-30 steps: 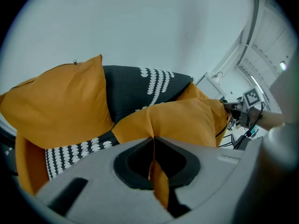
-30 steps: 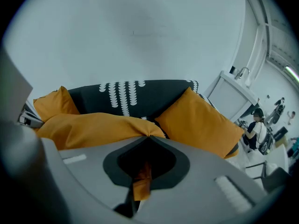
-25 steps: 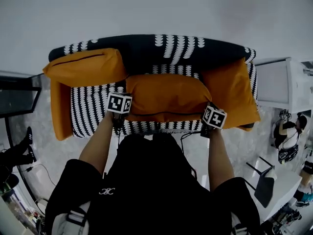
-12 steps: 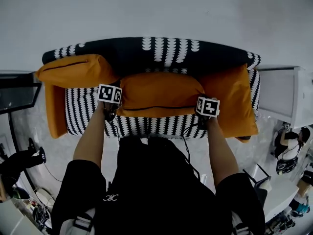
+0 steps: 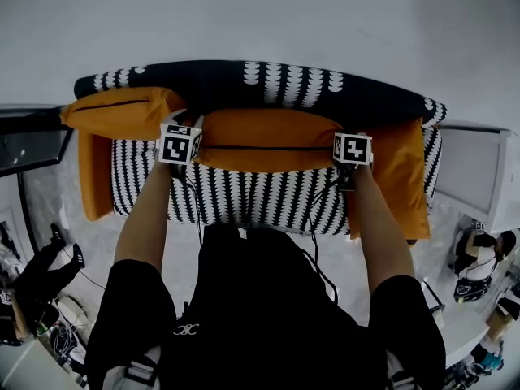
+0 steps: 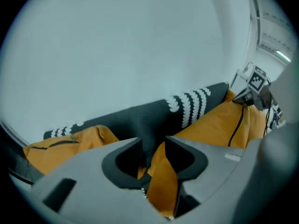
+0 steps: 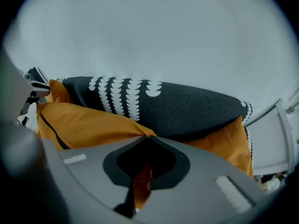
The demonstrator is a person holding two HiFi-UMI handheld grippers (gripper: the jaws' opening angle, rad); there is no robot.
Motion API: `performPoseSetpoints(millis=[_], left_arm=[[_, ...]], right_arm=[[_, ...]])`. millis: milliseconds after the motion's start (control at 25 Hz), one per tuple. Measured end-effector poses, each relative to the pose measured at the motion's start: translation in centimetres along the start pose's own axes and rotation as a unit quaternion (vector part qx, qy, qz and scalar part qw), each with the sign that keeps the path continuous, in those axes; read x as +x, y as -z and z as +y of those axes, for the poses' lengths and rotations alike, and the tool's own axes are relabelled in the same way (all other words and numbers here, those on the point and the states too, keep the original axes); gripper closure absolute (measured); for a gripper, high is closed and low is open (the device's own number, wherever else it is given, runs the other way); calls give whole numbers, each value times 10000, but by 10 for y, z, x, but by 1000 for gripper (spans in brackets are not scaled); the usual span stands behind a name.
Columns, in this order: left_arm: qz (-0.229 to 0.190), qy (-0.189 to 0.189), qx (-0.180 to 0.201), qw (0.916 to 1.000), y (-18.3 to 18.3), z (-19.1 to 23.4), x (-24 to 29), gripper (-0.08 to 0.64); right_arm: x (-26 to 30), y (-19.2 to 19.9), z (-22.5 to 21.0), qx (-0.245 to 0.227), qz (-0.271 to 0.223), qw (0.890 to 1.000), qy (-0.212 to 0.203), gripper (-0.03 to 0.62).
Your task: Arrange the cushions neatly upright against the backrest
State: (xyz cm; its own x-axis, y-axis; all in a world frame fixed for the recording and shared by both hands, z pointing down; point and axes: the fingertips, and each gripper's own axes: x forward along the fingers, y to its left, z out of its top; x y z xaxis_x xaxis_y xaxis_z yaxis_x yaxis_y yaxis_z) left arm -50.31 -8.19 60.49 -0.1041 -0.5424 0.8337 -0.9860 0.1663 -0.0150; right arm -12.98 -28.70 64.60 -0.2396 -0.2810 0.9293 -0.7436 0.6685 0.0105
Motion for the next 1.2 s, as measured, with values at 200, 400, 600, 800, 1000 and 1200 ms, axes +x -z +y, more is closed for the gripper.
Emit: performPoseSetpoints(millis=[200, 400, 600, 800, 1000, 1200], left_arm=[[-761, -419, -231, 9960, -29, 3, -47, 441], [-755, -138, -536, 9956, -13, -26, -57, 457], [-722, 229, -1120, 9908, 7, -60, -51, 487], [-760, 517, -1385, 9861, 12, -87, -52, 512], [-801, 552, -1071, 9895, 17, -102, -61, 524], [-946, 492, -1047, 9888, 17, -106, -73, 552]], right_arm=[[22, -37, -3, 136, 16, 9999, -75, 574], [36, -59, -11, 208, 142, 9997, 24, 571], [40, -73, -15, 919, -382, 9943, -389, 555], [19, -84, -25, 1680, -1385, 9743, -570, 537], [-4, -80, -18, 1314, -1744, 9748, -451, 537], [-31, -76, -10, 1028, -2043, 9732, -237, 579]])
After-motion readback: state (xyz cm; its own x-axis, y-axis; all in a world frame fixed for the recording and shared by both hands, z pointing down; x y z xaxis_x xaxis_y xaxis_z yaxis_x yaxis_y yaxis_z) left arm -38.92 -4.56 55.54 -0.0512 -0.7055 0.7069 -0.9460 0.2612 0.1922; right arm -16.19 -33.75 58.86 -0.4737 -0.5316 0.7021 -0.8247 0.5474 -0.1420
